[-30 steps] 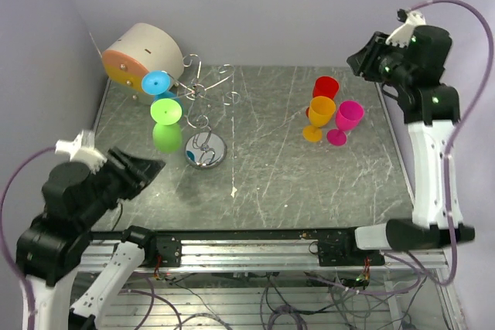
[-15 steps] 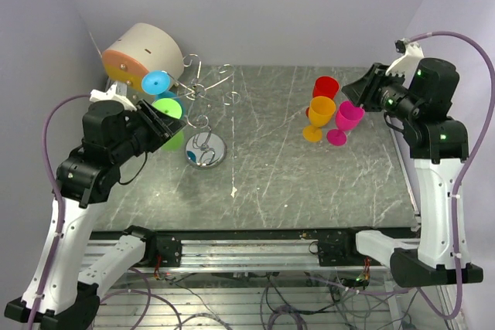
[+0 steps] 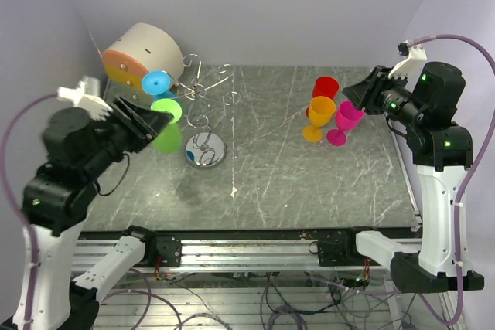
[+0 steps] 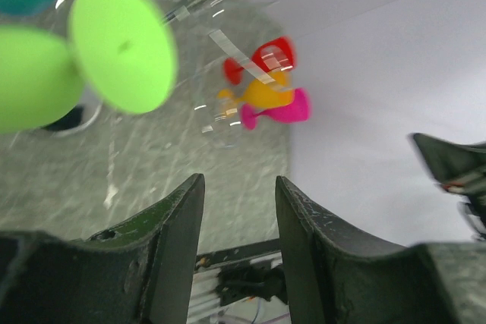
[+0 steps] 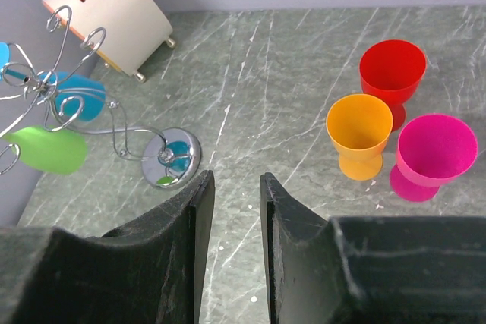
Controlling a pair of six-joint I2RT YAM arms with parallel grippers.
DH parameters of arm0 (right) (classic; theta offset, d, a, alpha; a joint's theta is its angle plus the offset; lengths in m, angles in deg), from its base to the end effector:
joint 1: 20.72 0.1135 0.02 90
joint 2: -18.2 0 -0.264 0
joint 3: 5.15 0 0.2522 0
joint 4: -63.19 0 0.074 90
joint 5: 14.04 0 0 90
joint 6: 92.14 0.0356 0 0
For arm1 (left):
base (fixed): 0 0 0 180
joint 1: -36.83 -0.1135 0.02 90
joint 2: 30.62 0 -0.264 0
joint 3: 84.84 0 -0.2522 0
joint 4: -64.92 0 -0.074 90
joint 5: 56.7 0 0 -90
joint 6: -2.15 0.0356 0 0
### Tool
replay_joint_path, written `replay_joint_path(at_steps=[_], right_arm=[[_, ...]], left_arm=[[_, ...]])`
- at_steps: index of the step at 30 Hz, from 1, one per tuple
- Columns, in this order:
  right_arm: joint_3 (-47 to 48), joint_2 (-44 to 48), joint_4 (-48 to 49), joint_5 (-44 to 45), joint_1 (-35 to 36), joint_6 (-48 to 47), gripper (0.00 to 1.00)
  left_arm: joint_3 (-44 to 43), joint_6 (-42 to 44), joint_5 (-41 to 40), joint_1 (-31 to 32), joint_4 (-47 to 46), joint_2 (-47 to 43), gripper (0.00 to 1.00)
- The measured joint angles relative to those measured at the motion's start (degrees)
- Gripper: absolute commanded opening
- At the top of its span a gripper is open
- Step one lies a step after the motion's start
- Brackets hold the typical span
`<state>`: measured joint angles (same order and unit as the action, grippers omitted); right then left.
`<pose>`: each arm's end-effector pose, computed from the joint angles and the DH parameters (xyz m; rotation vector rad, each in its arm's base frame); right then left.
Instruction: Take the wine glass off the wine glass rack
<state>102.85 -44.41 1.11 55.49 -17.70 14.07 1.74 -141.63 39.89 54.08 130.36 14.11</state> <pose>0.1776 0.0218 0.4966 -0.0347 1.8809 0.5637 0.0978 -0.0346 0.4572 -0.5385 1.9010 -0.9449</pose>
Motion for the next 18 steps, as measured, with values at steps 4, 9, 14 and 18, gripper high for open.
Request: replay_joint_path(at_steps=[4, 9, 14, 18], right_arm=[[0.04, 0.0, 0.02, -0.44, 0.0, -0.13, 0.3], [0.02, 0.0, 0.11, -1.16, 0.0, -0.13, 0.3], [-0.59, 0.0, 0.48, -1.4, 0.0, -0.17, 0.3], [-1.16, -0.15, 0.24, -1.38, 0.0, -0.61, 0.3]], left_arm=[[-19.34, 2.1, 0.17, 0.17, 0.13, 5.79, 0.52], [-40.7, 4.7, 2.4, 0.22, -5.29, 16.79, 0.5], [-46.14, 7.08, 1.75, 0.22, -13.38, 26.14, 0.54], [-48.72, 10.93, -4.24, -0.5, -12.81, 33.94, 0.55]])
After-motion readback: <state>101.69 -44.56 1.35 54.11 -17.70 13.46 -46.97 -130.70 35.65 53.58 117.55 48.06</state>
